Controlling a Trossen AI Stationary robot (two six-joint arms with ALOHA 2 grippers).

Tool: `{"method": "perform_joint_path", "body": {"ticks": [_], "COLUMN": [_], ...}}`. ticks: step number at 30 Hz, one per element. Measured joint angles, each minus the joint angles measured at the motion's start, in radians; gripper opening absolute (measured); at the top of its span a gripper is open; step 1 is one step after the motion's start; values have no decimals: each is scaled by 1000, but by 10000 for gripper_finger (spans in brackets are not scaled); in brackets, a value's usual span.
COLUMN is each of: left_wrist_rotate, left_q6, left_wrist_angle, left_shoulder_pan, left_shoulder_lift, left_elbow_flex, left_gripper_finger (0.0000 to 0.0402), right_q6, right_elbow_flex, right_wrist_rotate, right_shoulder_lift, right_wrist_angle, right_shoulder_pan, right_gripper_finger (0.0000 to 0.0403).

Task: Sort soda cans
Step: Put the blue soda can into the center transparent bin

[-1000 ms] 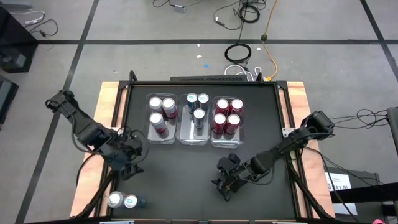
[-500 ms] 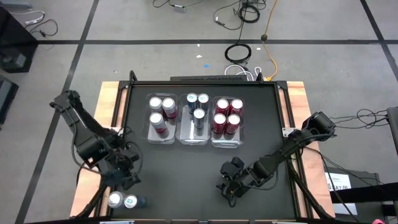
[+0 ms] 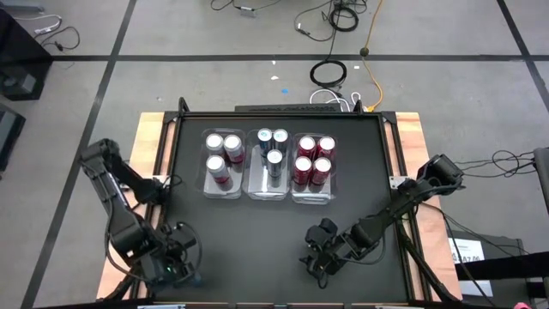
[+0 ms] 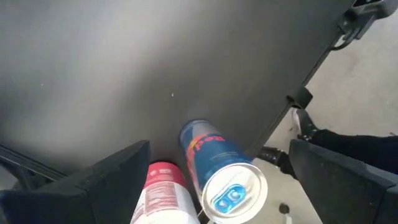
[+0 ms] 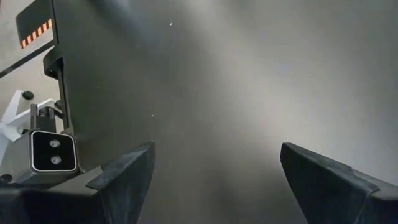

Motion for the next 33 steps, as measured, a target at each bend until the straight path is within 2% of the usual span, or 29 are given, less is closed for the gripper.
{"method": "perform_joint_path", "body": {"ticks": [15, 33], "left_wrist_rotate": [3, 128], "left_q6": [-3, 6], "left_wrist_angle": [61, 56], "left_shoulder_pan": [-13, -65], "left_shoulder_lift": [88, 186], "left_elbow_flex": [1, 1], "left_gripper_finger": [391, 391], "right_q6": [-4, -27], "right_elbow_flex": [0, 0], "right_wrist_rotate": [0, 0], "right_shoulder_lift": [0, 0], "right_wrist_angle": [0, 0], "right_shoulder_pan": [6, 5], "right_gripper_finger": [338, 338]}}
